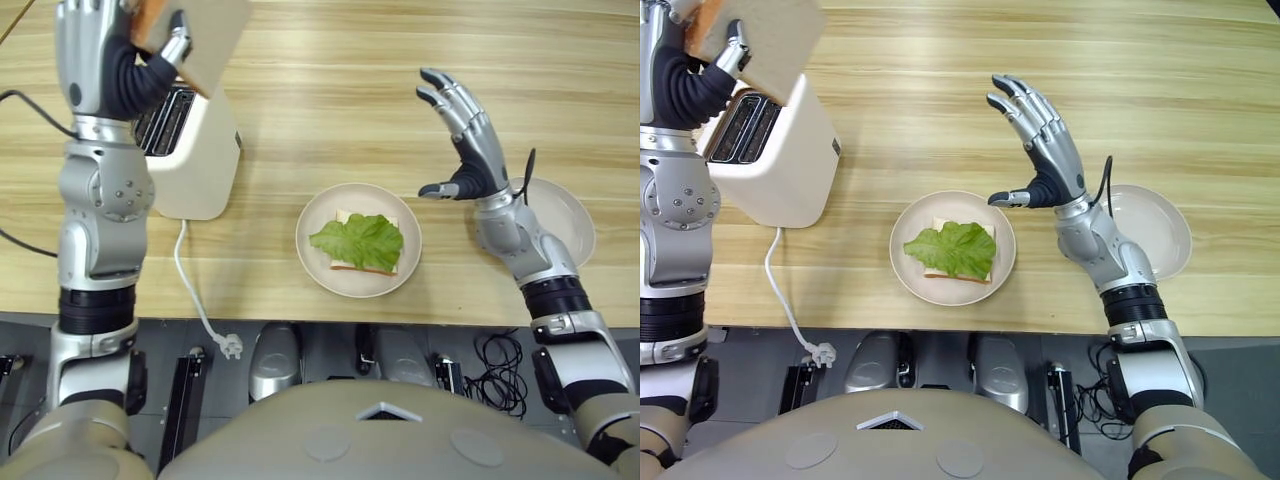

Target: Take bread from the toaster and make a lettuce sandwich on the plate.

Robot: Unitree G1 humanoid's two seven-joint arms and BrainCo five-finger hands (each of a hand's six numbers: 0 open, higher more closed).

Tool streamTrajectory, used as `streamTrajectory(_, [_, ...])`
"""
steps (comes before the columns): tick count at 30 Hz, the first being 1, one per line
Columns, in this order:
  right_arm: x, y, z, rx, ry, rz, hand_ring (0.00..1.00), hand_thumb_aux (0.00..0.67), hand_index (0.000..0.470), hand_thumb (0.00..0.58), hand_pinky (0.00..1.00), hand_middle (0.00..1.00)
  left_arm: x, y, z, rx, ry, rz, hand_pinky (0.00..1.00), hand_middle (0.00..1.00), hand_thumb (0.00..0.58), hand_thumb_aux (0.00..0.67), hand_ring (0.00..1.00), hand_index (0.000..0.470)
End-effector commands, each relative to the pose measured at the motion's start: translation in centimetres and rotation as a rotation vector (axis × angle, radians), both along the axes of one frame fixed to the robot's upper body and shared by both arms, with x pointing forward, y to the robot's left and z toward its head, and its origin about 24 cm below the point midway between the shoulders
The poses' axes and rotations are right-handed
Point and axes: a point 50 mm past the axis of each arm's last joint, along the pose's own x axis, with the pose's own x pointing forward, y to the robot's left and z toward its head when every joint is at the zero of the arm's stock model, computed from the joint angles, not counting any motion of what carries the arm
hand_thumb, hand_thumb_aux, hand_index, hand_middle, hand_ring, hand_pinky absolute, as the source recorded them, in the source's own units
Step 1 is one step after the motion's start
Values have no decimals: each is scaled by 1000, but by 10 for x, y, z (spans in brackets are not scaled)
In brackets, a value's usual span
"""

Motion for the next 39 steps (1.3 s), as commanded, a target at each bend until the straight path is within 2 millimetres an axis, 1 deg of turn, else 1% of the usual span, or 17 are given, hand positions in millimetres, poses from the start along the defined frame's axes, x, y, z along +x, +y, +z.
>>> streamTrajectory(1, [-14,1,9,-42,-96,54,0,0,0,0,0,0,12,-34,-35,-105,349,-343,1000,1000,580,670,1000,460])
streamTrajectory(3, [-20,4,10,-94,-113,86,0,0,0,0,0,0,19,-46,-57,-122,527,-477,1000,1000,580,670,1000,460])
streamTrajectory(7, [-32,10,2,-234,-87,188,0,0,0,0,0,0,28,-58,-94,-164,838,-702,1000,1000,580,670,1000,460])
streamTrajectory(10, [-40,10,-6,-339,-52,259,0,0,0,0,0,0,27,-69,-111,-210,1004,-908,1000,1000,580,670,1000,460])
streamTrajectory(12, [-43,8,-11,-396,-27,283,0,0,0,0,0,0,29,-76,-125,-210,1103,-974,1000,1000,580,670,1000,460])
streamTrajectory(15, [-44,8,-18,-451,10,310,0,0,0,0,0,0,31,-82,-139,-185,1198,-1030,1000,1000,580,670,1000,460])
streamTrajectory(20, [-47,10,-37,-590,114,373,0,0,0,0,0,0,36,-97,-167,-105,1340,-1014,1000,1000,580,670,1000,460])
streamTrajectory(23, [-48,11,-45,-628,162,388,0,0,0,0,0,0,38,-103,-177,-72,1367,-982,1000,1000,580,670,1000,460])
streamTrajectory(28, [-49,11,-56,-678,231,400,0,0,0,0,0,0,42,-106,-181,-11,1339,-929,1000,1000,580,670,1000,460])
streamTrajectory(34, [-49,7,-72,-747,341,396,0,0,0,0,0,0,46,-104,-178,26,1317,-916,1000,1000,580,670,1000,460])
streamTrajectory(39, [-46,-1,-95,-844,493,358,0,0,0,0,0,0,50,-106,-169,36,1280,-929,1000,1000,580,670,1000,460])
